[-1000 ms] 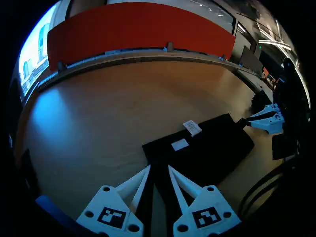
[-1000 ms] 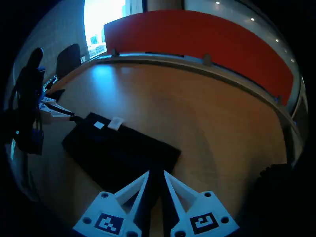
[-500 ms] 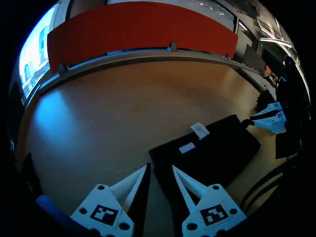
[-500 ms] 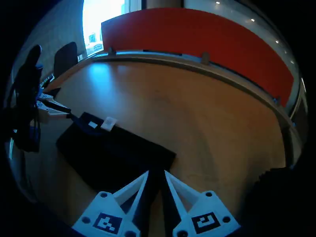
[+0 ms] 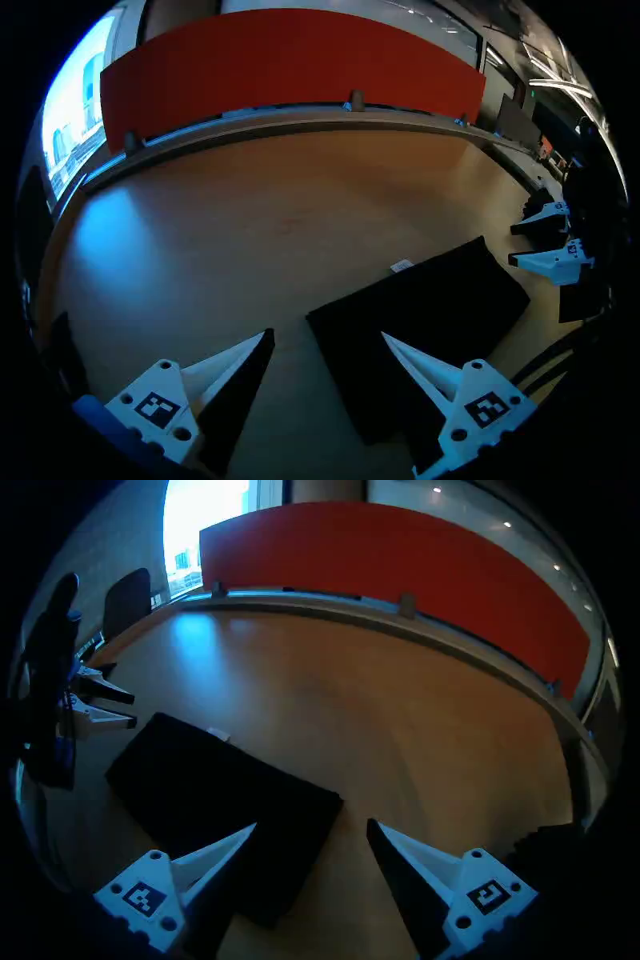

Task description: Fold towel

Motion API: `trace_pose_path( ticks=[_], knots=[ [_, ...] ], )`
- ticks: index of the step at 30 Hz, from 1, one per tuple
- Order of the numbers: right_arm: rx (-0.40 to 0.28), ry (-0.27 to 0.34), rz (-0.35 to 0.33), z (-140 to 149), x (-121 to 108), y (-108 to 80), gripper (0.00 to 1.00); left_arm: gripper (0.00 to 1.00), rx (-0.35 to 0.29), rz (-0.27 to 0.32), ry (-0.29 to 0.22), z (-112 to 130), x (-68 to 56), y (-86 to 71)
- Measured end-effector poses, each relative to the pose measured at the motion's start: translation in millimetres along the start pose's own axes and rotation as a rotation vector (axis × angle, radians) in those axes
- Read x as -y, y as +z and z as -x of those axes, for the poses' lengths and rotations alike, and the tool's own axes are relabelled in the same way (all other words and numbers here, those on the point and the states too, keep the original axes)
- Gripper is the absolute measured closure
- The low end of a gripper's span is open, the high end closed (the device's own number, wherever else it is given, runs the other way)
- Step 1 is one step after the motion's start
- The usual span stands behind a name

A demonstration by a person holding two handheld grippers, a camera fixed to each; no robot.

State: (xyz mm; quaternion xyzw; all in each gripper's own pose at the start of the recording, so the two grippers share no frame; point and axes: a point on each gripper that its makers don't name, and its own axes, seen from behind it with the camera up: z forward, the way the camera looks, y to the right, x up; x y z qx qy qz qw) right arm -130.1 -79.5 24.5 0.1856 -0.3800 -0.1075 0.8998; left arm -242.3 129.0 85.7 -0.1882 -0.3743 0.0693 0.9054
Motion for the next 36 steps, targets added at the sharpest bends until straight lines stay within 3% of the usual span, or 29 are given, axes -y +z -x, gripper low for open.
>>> trace_pose_path(
  ticks=[21,36],
  knots=[
    [-0.001,0.004,-0.012,17.4,4.8,-25.8,0.03,0.12,-0.010,-0.021,-0.052,16.0,-1.7,-30.5],
    [-0.003,-0.005,-0.029,28.8,10.1,-38.1,0.03,0.12,-0.022,-0.038,-0.057,23.9,-6.9,-48.5]
  ],
)
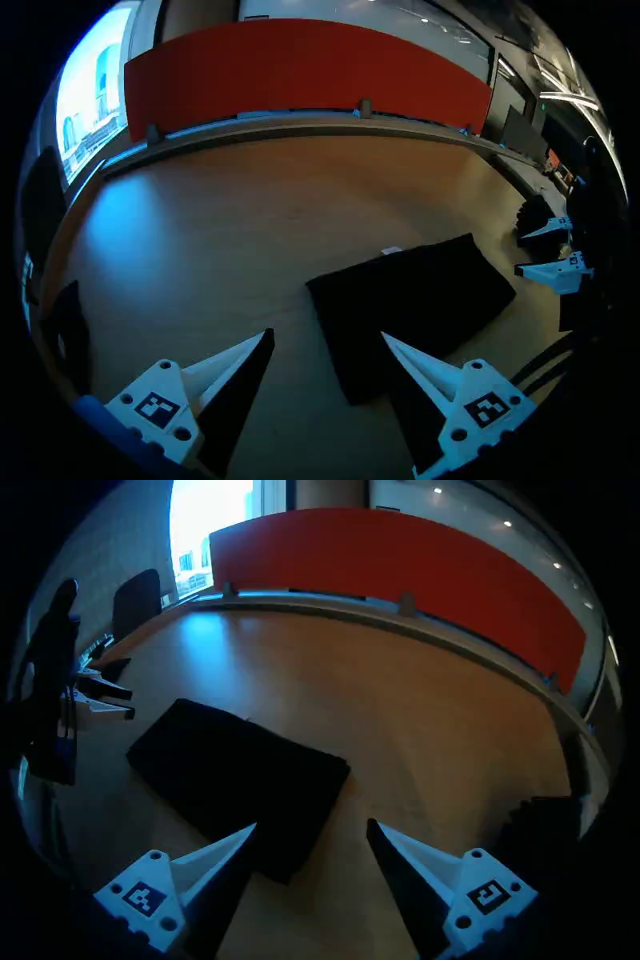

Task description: Fold towel

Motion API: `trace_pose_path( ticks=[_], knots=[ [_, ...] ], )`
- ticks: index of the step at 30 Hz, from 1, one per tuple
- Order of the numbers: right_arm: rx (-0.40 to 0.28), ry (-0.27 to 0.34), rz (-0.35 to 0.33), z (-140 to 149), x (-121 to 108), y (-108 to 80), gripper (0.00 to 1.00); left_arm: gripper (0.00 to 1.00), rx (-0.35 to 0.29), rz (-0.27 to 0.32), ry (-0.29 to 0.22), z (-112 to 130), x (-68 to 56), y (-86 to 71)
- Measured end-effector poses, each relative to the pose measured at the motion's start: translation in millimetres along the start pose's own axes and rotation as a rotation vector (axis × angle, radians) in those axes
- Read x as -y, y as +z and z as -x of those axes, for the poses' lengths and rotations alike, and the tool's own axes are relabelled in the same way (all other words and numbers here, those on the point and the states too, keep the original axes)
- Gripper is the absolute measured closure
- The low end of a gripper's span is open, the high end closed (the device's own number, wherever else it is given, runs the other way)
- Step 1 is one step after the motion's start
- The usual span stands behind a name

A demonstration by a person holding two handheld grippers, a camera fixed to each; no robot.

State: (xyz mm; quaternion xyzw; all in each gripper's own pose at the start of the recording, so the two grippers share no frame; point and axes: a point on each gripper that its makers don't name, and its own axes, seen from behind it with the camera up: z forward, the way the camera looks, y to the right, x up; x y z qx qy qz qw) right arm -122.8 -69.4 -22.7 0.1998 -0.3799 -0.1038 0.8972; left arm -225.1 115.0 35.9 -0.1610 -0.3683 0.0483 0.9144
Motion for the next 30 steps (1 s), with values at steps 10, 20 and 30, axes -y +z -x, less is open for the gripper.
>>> trace_pose_path(
  ticks=[10,20,30],
  knots=[
    [0.019,-0.065,-0.043,8.5,6.7,-1.3,0.03,0.12,-0.013,-0.058,-0.040,9.8,12.7,-21.1],
    [0.046,-0.125,-0.097,19.9,14.6,-2.7,0.03,0.12,-0.011,-0.112,-0.080,28.4,25.0,-45.6],
    [0.069,-0.161,-0.118,28.0,16.6,-2.9,0.04,0.13,-0.011,-0.138,-0.125,43.3,30.9,-61.9]
  ],
)
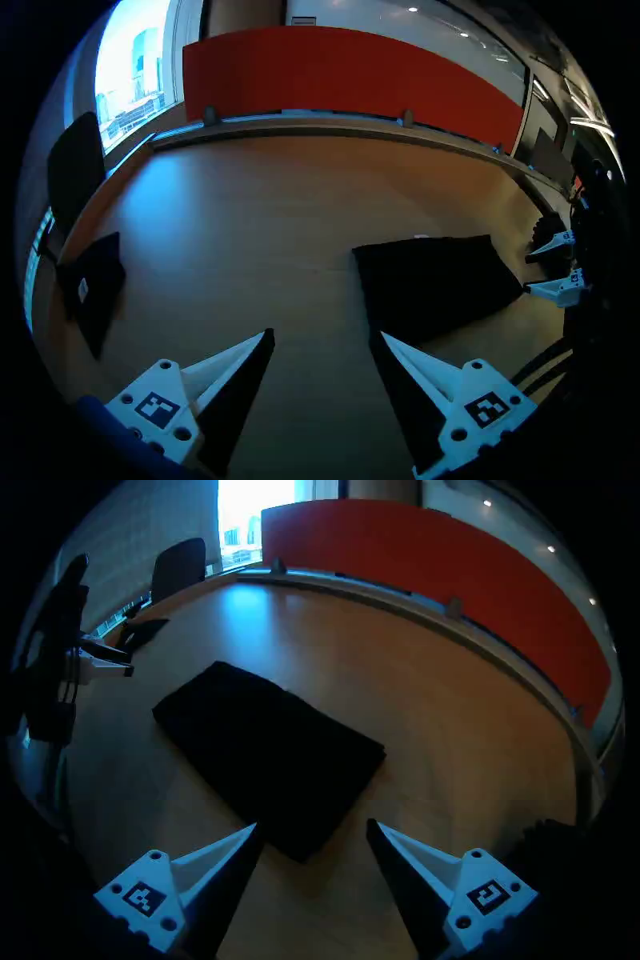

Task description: Fold towel

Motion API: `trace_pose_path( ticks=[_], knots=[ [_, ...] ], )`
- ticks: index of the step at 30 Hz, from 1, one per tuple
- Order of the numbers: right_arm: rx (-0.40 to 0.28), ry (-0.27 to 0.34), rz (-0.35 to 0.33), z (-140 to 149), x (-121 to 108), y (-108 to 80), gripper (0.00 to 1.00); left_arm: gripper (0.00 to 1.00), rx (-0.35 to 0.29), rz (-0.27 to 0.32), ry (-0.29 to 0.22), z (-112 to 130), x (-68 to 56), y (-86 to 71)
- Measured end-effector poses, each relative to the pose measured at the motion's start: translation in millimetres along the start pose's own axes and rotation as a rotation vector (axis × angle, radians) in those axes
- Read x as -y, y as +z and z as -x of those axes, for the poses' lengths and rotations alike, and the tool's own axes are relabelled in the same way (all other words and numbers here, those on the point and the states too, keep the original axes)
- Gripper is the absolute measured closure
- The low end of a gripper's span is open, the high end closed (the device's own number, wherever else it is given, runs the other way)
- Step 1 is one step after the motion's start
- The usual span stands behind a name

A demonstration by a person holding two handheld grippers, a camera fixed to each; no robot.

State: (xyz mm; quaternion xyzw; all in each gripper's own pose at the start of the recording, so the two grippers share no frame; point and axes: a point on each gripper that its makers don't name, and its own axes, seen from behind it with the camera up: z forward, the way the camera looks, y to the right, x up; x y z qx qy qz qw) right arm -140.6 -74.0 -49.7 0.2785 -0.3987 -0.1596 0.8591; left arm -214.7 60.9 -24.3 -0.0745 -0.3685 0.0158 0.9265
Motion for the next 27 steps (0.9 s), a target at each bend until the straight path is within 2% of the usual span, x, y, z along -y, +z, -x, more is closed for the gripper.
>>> trace_pose_path(
  ticks=[4,9,15,27],
  knots=[
    [0.018,-0.010,-0.010,9.4,3.4,2.8,0.07,0.12,0.005,-0.013,-0.008,7.0,4.4,-5.3],
    [0.044,-0.022,-0.016,24.2,6.0,6.8,0.15,0.12,0.011,-0.020,-0.022,15.3,7.2,-12.1],
    [0.060,-0.028,-0.031,31.8,8.3,7.8,0.34,0.12,0.012,-0.032,-0.037,21.8,12.3,-19.5],
    [0.075,-0.068,-0.065,34.3,13.7,5.1,0.61,0.12,0.014,-0.035,-0.068,29.5,15.6,-31.3]
  ],
)
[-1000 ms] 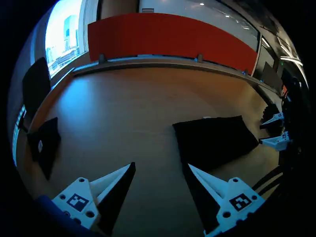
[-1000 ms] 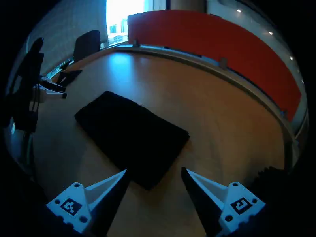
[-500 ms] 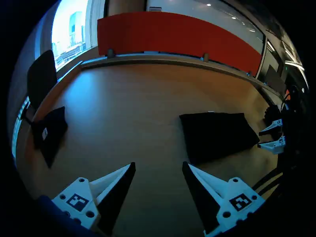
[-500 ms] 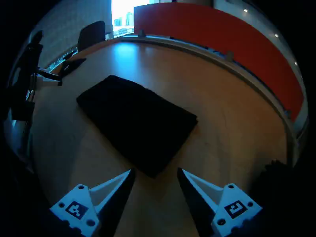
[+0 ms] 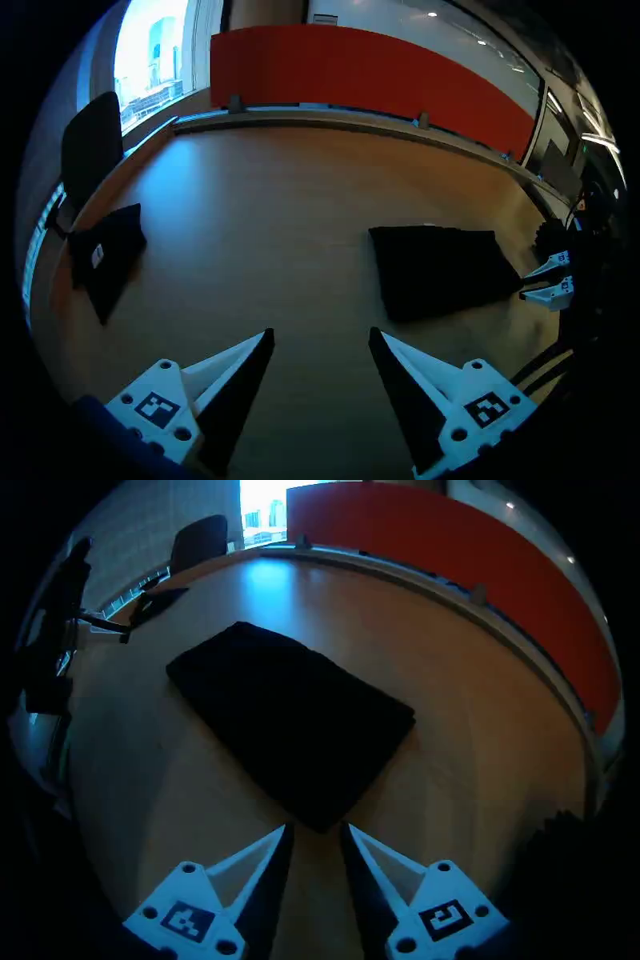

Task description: Fold towel

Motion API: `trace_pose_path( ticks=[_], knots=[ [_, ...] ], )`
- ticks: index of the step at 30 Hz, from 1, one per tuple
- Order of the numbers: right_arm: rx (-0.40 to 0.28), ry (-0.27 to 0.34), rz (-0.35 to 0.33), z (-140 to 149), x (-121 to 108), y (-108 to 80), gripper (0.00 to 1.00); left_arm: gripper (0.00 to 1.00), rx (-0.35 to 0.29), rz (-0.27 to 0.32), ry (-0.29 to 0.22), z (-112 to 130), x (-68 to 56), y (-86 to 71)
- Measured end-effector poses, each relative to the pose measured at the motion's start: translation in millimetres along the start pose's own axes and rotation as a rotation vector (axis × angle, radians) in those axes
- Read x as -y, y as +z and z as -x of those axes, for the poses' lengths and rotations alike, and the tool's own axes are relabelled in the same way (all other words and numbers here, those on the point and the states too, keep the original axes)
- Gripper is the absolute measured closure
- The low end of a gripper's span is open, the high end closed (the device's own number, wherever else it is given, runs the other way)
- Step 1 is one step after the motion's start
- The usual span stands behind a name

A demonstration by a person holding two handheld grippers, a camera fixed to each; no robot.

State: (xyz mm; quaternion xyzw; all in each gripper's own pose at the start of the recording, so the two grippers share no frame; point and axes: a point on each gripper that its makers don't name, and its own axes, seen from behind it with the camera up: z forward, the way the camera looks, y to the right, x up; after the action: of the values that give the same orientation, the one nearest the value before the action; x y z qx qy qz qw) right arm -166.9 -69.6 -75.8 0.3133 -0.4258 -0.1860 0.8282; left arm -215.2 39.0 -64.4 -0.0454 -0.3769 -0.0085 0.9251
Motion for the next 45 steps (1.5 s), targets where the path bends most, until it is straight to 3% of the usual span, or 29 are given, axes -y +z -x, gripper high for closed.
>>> trace_pose_path(
  ticks=[5,12,18,29,36,45],
  knots=[
    [0.011,-0.012,-0.004,2.0,-0.9,-0.4,0.71,0.12,0.003,0.006,-0.003,2.2,0.3,-2.2],
    [0.014,-0.019,-0.009,0.2,-1.1,-1.0,0.77,0.12,0.002,0.005,-0.008,1.8,3.5,-3.6],
    [0.017,-0.028,-0.002,-0.2,-1.9,-0.5,0.90,0.12,0.002,0.001,-0.009,1.1,5.9,-3.7],
    [0.006,-0.035,0.006,-8.8,-0.1,-4.2,0.94,0.12,-0.003,-0.011,-0.015,-0.2,11.0,-5.0],
    [-0.044,-0.055,0.022,-38.6,0.9,-11.7,0.94,0.12,-0.013,-0.016,-0.021,-3.0,15.7,-8.8],
    [-0.135,-0.119,0.023,-107.9,10.3,-21.9,0.94,0.12,-0.036,-0.020,-0.042,-6.6,21.2,-17.1]
  ],
)
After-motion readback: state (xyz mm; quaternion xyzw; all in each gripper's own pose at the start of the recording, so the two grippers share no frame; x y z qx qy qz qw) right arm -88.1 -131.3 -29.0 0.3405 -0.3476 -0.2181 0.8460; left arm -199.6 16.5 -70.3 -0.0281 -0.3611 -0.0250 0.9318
